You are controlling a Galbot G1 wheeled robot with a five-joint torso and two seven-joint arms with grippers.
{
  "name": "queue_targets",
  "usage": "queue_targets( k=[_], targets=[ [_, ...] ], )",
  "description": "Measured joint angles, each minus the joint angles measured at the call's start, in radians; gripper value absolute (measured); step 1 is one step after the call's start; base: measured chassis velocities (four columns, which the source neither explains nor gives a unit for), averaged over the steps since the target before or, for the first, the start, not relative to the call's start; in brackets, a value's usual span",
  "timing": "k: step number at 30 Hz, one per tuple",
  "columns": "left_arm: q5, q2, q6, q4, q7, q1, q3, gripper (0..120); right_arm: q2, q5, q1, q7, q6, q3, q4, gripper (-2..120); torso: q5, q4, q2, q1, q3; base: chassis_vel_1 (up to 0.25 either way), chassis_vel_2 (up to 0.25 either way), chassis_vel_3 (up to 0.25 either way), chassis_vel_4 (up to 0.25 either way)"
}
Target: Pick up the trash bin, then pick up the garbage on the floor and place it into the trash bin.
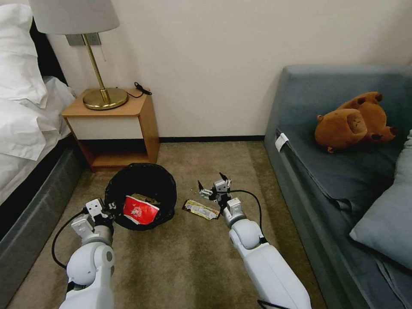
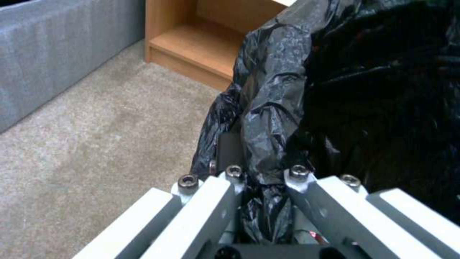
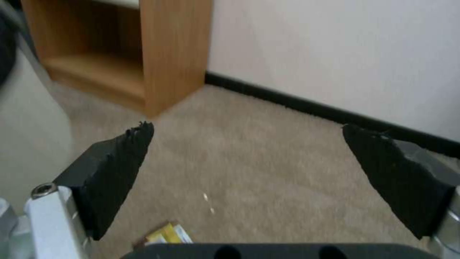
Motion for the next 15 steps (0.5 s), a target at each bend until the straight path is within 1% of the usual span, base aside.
queue_targets(
  k=[1,4,5,7,8,10,13,15],
  targets=[
    [0.000,0.000,0.000,0.000,0.000,0.000,0.000,1,0.000,0.000,0.000,0.000,0.000,0.000,0.000,100,0.0000,0.0000,0.000,0.000,0.000,0.000,0.000,0.000,0.000],
    [-0.004,0.000,0.001,-0.003,-0.003,0.004,-0.002,1,-0.005,-0.014,0.050,-0.022,0.034,-0.033,-0.110,100,-0.0001,0.0000,0.000,0.000,0.000,0.000,0.000,0.000,0.000],
    [-0.004,0.000,0.001,-0.003,-0.003,0.004,-0.002,1,-0.005,-0.014,0.050,-0.022,0.034,-0.033,-0.110,100,-0.0001,0.0000,0.000,0.000,0.000,0.000,0.000,0.000,0.000],
    [-0.004,-0.003,0.002,-0.003,-0.004,0.004,0.001,1,-0.005,-0.036,0.088,-0.044,0.059,-0.068,-0.192,100,-0.0001,0.0000,0.000,0.000,0.000,0.000,0.000,0.000,0.000],
    [-0.004,-0.003,0.002,-0.003,-0.004,0.004,0.001,1,-0.005,-0.036,0.088,-0.044,0.059,-0.068,-0.192,100,-0.0001,0.0000,0.000,0.000,0.000,0.000,0.000,0.000,0.000],
    [-0.005,-0.005,0.002,-0.001,-0.005,0.004,0.001,1,-0.002,-0.073,0.123,-0.059,0.095,-0.100,-0.273,100,-0.0001,0.0000,0.000,0.000,0.000,0.000,0.000,0.000,0.000],
    [-0.005,-0.005,0.002,0.001,-0.005,0.004,0.000,1,0.003,-0.090,0.139,-0.067,0.109,-0.110,-0.314,100,-0.0001,0.0001,0.000,0.000,0.000,0.000,0.000,0.000,0.000],
    [-0.006,-0.005,0.002,0.003,-0.007,0.001,-0.002,1,0.020,-0.124,0.177,-0.097,0.140,-0.124,-0.409,100,-0.0002,0.0000,0.000,0.000,0.000,0.000,0.000,0.000,0.000]
  ],
)
